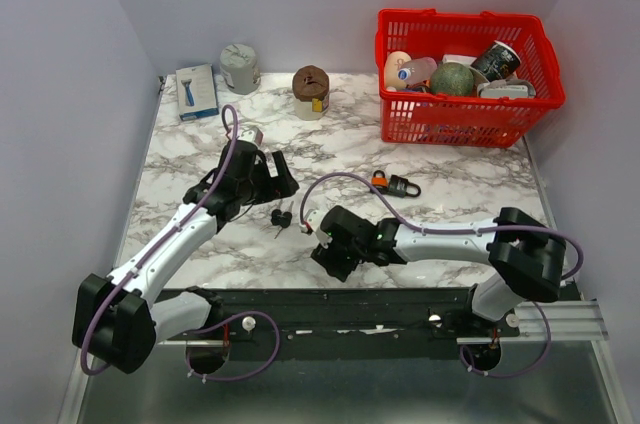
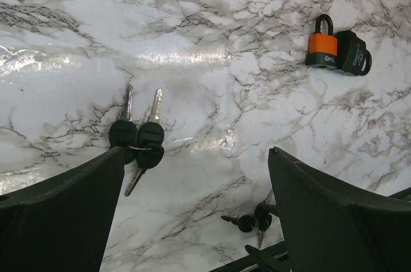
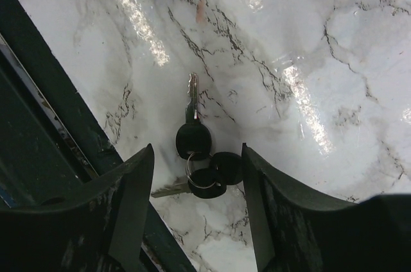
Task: Unlock with the key
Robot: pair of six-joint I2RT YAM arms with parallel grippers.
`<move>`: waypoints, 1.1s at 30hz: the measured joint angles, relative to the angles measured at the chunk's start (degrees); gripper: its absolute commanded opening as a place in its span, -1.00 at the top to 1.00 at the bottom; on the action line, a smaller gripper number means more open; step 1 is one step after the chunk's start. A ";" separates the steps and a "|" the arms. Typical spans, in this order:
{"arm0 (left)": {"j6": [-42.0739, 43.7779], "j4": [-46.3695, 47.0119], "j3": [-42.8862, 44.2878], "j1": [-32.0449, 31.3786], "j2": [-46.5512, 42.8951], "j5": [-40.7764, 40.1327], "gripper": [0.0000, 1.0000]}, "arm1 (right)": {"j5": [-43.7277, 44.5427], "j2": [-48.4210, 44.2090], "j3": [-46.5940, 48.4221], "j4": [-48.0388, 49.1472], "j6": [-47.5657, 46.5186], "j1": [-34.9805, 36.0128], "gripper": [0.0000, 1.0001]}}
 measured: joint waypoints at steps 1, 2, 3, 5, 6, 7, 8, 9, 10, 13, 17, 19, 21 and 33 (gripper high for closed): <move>-0.11 -0.04 -0.02 0.00 -0.11 0.00 -0.97 | 0.46 0.35 0.42 -0.26 0.04 0.26 -0.26; -0.13 -0.07 -0.02 0.07 -0.28 0.00 -0.97 | 0.92 0.63 0.72 -0.52 0.04 0.33 -0.26; -0.15 -0.09 -0.02 0.20 -0.59 0.02 -0.97 | 1.22 0.85 1.03 -1.03 0.04 0.48 -0.26; -0.20 -0.15 -0.02 0.37 -1.16 0.02 -0.97 | 1.84 1.18 1.46 -1.81 0.07 0.52 -0.26; -0.28 -0.13 -0.04 0.59 -1.60 0.02 -0.97 | 2.08 1.29 1.68 -2.40 0.11 0.52 -0.25; -0.35 -0.15 -0.04 0.70 -1.88 0.02 -0.97 | 2.29 1.44 2.01 -3.08 0.17 0.52 -0.25; -0.42 -0.13 -0.09 0.90 -2.25 0.02 -0.97 | 2.49 1.77 2.45 -3.61 0.28 0.52 -0.25; -0.48 -0.13 -0.15 1.05 -2.64 0.02 -0.97 | 2.73 2.27 3.19 -4.50 0.42 0.57 -0.25; -0.59 -0.13 -0.22 1.14 -2.93 0.02 -0.97 | 2.95 2.69 3.63 -4.79 0.50 0.59 -0.25; -0.79 -0.20 -0.52 1.55 -3.89 0.02 -0.97 | 3.61 3.76 4.81 -6.32 0.98 0.68 -0.25; -0.92 -0.37 -1.14 2.10 -5.53 0.00 -0.97 | 4.11 4.46 5.40 -7.89 1.46 0.68 -0.24; -1.01 -0.57 -1.44 2.47 -6.38 0.00 -0.97 | 4.26 5.07 5.95 -8.94 1.57 0.74 -0.24; -1.09 -0.85 -1.70 2.64 -7.19 0.00 -0.97 | 4.35 5.29 6.25 -9.49 1.60 0.87 -0.24; -1.86 -2.12 -2.67 3.28 -10.01 0.00 -0.97 | 4.44 8.02 9.68 -13.11 3.63 1.01 0.42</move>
